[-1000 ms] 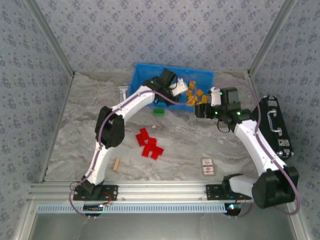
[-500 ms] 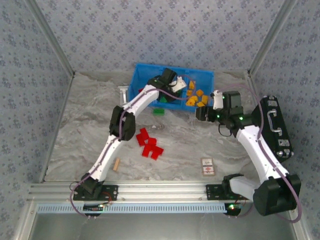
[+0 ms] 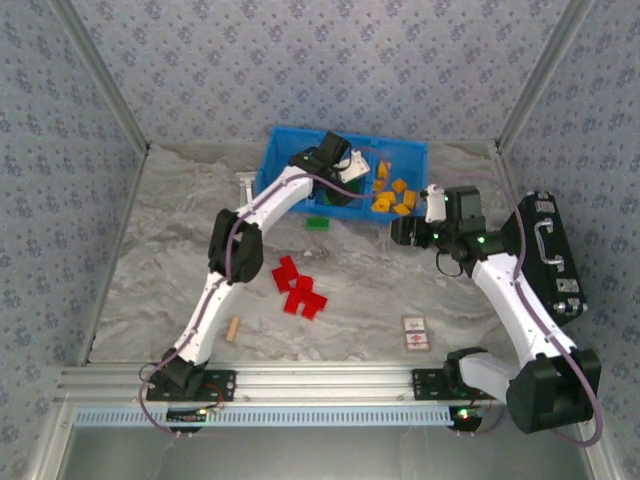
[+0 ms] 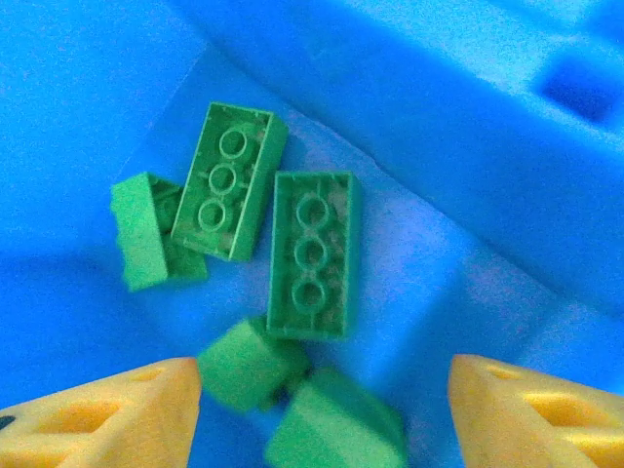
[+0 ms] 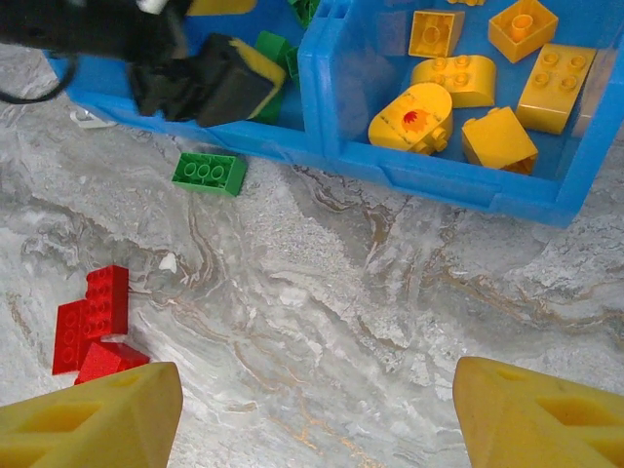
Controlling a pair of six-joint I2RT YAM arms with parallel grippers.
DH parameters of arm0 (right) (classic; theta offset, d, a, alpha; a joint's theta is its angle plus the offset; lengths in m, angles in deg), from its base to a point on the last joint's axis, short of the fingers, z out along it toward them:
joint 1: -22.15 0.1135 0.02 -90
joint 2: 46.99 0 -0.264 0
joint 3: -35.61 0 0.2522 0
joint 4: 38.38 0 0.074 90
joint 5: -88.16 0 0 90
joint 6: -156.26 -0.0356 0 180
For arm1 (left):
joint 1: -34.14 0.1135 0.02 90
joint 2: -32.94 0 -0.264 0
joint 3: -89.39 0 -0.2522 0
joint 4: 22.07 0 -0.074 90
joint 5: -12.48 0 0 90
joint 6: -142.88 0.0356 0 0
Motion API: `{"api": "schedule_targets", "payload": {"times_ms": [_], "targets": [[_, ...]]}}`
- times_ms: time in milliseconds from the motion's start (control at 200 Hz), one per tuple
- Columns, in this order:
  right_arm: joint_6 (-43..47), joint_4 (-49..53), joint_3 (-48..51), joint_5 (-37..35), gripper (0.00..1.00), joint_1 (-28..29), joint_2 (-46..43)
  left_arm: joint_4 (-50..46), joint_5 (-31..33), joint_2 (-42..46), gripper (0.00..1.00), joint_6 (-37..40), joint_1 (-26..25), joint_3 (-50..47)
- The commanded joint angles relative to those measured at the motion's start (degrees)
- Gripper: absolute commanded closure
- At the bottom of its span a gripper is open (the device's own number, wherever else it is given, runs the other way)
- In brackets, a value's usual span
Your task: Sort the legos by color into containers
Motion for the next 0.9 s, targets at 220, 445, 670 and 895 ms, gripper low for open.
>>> {"api": "schedule_targets", "payload": {"times_ms": [220,445,670,895], "targets": [[0.77,-0.41,0.14,2.46,0.25,0.02,-0.32,6.05,-0.91,26.26,0.31,1.58,-1.5,-29.13],[0.91,0.41,-0.83,2.63,0.25,0.24,0.12,6.03,-3.78,27.29,0.32,2.24,-1.3,-39.97],[1.81,2.95,-1.97,2.02,0.24,0.55,-0.63,11.47,-4.67,24.59,0.32,1.56,-0.59,-42.43],[1.91,3.63,-2.07,1.53,0.24,0.67,-0.94,11.39,-3.6,19.09,0.28,1.93,-0.16,-39.08]]}}
